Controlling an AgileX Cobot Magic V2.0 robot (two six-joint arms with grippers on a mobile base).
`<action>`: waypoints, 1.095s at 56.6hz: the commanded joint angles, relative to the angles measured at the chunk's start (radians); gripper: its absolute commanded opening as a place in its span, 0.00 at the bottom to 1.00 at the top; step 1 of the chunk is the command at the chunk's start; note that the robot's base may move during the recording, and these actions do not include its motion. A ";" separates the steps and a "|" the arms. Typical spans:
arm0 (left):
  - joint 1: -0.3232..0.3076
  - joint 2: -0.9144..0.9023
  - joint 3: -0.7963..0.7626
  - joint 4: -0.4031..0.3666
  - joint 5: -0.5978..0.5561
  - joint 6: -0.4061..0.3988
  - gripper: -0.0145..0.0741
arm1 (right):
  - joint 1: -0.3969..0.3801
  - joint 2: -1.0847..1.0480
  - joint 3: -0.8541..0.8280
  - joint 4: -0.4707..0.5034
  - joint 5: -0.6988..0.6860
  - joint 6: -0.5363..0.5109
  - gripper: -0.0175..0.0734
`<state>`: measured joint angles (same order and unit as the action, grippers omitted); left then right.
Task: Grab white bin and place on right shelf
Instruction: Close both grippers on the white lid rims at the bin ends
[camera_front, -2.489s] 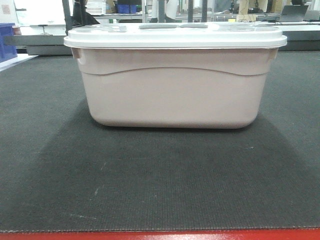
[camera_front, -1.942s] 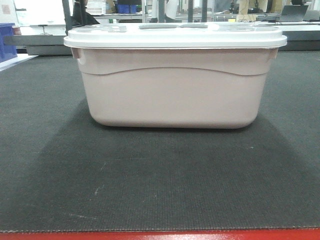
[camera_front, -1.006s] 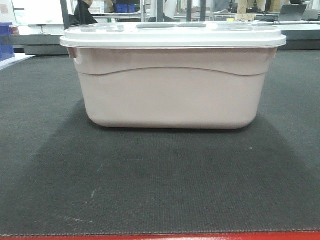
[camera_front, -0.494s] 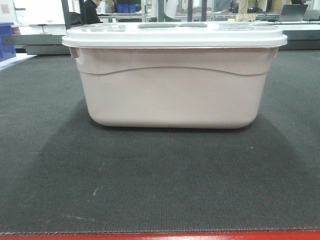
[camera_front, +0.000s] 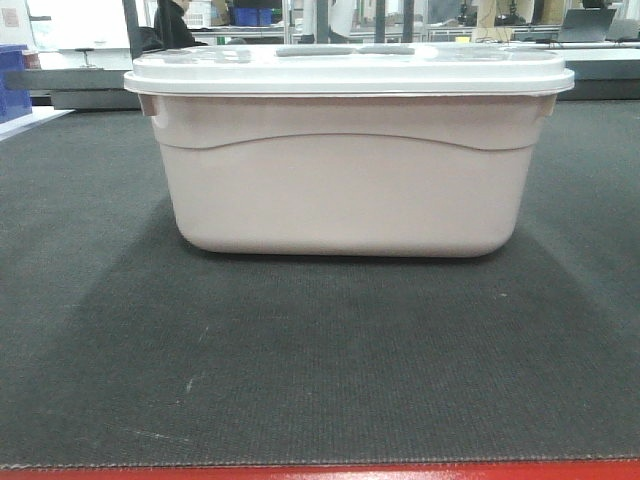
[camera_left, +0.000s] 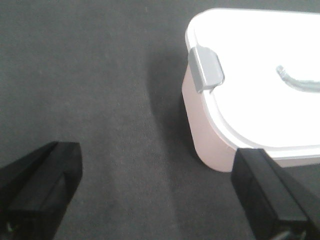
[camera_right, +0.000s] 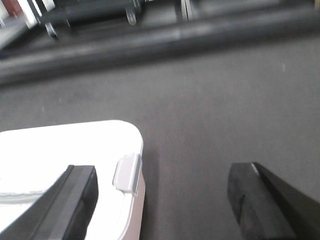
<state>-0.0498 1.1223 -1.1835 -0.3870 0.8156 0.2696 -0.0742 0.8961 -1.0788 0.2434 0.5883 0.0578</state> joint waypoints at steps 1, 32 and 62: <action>0.055 0.080 -0.108 -0.110 0.037 0.085 0.74 | -0.083 0.071 -0.131 0.054 0.070 -0.003 0.88; 0.340 0.509 -0.153 -0.887 0.360 0.605 0.74 | -0.372 0.503 -0.191 0.717 0.383 -0.626 0.88; 0.271 0.756 -0.155 -1.239 0.529 0.686 0.74 | -0.367 0.859 -0.031 1.488 0.743 -1.150 0.88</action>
<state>0.2517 1.9298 -1.3082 -1.5092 1.1738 0.9438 -0.4500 1.7765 -1.0906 1.5901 1.1657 -1.0532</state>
